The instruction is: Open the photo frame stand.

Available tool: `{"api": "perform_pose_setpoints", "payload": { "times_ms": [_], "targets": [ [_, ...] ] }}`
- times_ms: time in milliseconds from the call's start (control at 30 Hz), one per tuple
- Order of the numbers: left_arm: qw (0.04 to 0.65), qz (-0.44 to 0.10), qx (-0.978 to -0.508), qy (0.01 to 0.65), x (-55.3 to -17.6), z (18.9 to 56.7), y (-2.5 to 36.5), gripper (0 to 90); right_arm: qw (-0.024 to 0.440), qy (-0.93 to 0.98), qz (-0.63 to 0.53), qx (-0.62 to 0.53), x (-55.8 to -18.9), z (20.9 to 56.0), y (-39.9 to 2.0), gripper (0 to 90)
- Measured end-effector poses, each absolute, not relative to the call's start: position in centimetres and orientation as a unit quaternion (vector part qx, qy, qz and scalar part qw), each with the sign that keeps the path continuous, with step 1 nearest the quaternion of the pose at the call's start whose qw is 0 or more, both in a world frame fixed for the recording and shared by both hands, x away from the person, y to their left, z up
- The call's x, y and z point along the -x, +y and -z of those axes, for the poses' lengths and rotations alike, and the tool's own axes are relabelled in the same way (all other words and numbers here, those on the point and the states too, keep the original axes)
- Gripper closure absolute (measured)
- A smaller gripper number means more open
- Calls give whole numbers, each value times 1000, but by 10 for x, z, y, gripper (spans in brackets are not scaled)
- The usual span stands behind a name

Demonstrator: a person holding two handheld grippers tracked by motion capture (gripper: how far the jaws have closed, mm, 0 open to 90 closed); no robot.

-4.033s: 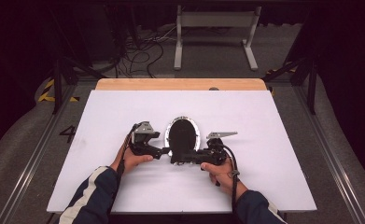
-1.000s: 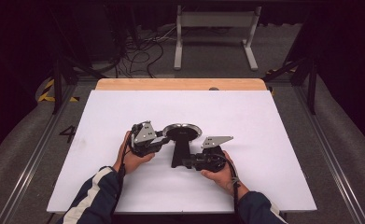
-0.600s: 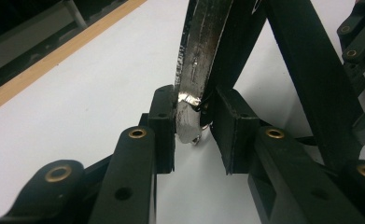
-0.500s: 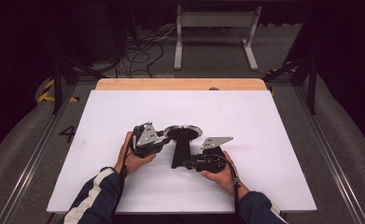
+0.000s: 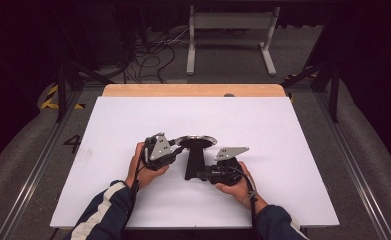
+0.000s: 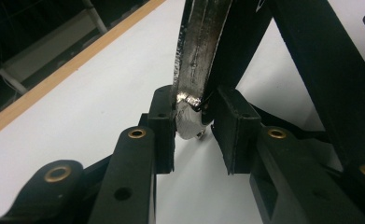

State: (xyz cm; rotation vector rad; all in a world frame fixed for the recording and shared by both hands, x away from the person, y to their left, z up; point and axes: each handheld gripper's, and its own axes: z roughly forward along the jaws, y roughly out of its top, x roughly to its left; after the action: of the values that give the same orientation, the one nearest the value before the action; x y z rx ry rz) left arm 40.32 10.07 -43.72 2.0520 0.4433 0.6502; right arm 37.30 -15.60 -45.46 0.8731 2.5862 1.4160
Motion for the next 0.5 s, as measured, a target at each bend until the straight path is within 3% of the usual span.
{"api": "perform_pose_setpoints", "payload": {
  "times_ms": [500],
  "targets": [
    [485, -217, -824, 197, -407, 437, 113, 677, 72, 851, -440, -278, -367, 453, -164, 752]
  ]
}}
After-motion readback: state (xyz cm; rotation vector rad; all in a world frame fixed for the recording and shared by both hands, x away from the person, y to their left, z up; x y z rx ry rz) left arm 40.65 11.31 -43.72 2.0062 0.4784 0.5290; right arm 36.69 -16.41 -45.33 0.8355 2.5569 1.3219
